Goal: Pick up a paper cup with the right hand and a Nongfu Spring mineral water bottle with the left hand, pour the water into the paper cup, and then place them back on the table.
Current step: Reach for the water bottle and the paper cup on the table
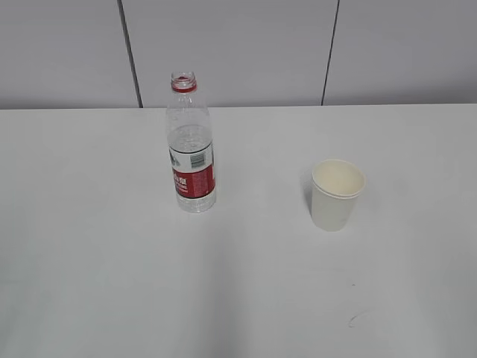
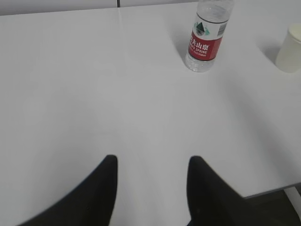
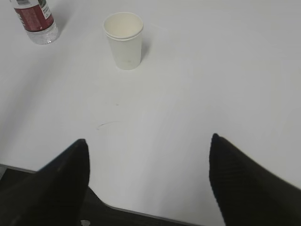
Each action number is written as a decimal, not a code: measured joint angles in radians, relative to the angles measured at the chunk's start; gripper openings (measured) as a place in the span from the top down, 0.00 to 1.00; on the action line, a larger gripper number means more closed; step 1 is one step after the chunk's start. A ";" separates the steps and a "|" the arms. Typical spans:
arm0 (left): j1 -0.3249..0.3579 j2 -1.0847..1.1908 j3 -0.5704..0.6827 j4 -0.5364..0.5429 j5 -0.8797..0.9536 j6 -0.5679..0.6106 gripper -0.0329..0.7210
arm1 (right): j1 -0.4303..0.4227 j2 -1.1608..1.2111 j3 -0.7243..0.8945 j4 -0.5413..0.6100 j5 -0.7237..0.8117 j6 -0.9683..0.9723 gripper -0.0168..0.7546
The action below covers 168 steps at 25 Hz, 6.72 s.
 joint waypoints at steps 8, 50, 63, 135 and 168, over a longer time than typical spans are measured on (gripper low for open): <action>0.000 0.000 0.000 0.000 0.000 0.000 0.54 | 0.000 0.000 0.000 0.000 0.000 0.000 0.21; 0.000 0.000 0.000 -0.011 -0.002 0.000 0.37 | 0.000 0.000 -0.010 0.002 -0.101 0.002 0.21; 0.000 0.000 -0.003 -0.018 -0.260 0.007 0.21 | 0.000 0.083 0.017 0.017 -0.495 -0.005 0.21; -0.139 1.590 0.163 0.557 -2.006 -0.278 0.27 | 0.019 1.875 0.133 -0.713 -2.229 0.179 0.25; -0.139 1.743 0.157 0.569 -2.175 -0.279 0.27 | 0.019 2.211 -0.170 -0.927 -2.292 0.183 0.12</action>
